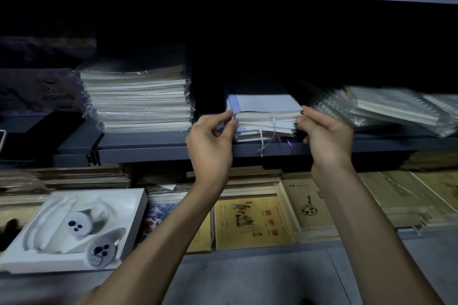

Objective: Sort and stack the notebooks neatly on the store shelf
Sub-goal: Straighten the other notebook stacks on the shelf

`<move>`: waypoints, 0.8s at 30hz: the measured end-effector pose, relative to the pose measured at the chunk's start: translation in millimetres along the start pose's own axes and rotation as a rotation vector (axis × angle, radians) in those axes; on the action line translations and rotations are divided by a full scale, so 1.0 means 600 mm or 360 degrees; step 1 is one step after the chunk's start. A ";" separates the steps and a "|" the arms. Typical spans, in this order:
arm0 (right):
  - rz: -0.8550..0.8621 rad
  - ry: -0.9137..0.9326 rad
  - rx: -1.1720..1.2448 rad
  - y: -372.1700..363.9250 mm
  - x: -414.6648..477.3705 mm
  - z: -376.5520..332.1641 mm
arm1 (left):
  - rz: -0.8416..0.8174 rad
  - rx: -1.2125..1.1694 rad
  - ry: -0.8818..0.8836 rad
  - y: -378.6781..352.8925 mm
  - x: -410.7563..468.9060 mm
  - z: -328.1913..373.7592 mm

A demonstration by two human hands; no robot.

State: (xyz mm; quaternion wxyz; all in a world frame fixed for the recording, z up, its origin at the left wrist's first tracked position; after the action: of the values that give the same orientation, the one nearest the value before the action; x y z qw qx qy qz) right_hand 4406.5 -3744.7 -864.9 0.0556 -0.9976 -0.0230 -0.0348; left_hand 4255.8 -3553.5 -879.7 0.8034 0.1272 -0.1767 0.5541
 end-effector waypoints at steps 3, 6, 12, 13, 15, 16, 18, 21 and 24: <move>-0.0004 -0.0014 0.0023 0.004 -0.002 0.000 | -0.0040 -0.0063 0.0038 -0.001 0.006 -0.003; 0.0020 0.0017 0.0066 0.005 -0.005 -0.005 | -0.0059 -0.0124 0.0062 -0.002 0.012 -0.006; 0.0102 0.0147 0.0047 0.011 -0.029 -0.015 | -0.0113 -0.0205 0.0121 -0.006 0.027 -0.009; 0.0100 0.0162 0.0058 0.013 -0.037 -0.016 | -0.0113 -0.0241 0.0136 -0.007 0.031 -0.010; 0.0081 0.0215 0.0048 0.014 -0.053 -0.017 | -0.0128 -0.0304 0.0173 -0.010 0.038 -0.013; 0.0064 0.0253 0.0033 0.014 -0.060 -0.019 | -0.0137 -0.0320 0.0189 -0.012 0.041 -0.015; 0.0007 0.0322 -0.0050 0.010 -0.066 -0.021 | -0.0139 -0.0298 0.0213 -0.014 0.045 -0.020; -0.0161 0.0334 -0.0232 0.001 -0.065 -0.018 | -0.0133 -0.0285 0.0289 -0.013 0.044 -0.030; -0.0181 0.0386 -0.0348 0.000 -0.059 -0.017 | -0.0126 -0.0286 0.0322 -0.010 0.040 -0.031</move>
State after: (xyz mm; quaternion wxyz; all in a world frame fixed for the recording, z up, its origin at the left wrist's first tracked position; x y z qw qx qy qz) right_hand 4370.3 -3747.1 -857.4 -0.0529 -0.9833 -0.0686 -0.1603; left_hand 4272.0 -3528.2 -886.2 0.8465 0.0049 -0.1385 0.5140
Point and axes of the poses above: each hand's wrist, its own x-axis towards the middle knuckle, its own y-axis out of the back of the hand, z = x × y, the point moved 7 cm from there along x, towards the middle knuckle, and after that the axes turned 5 degrees about z, right-handed, at the moved point
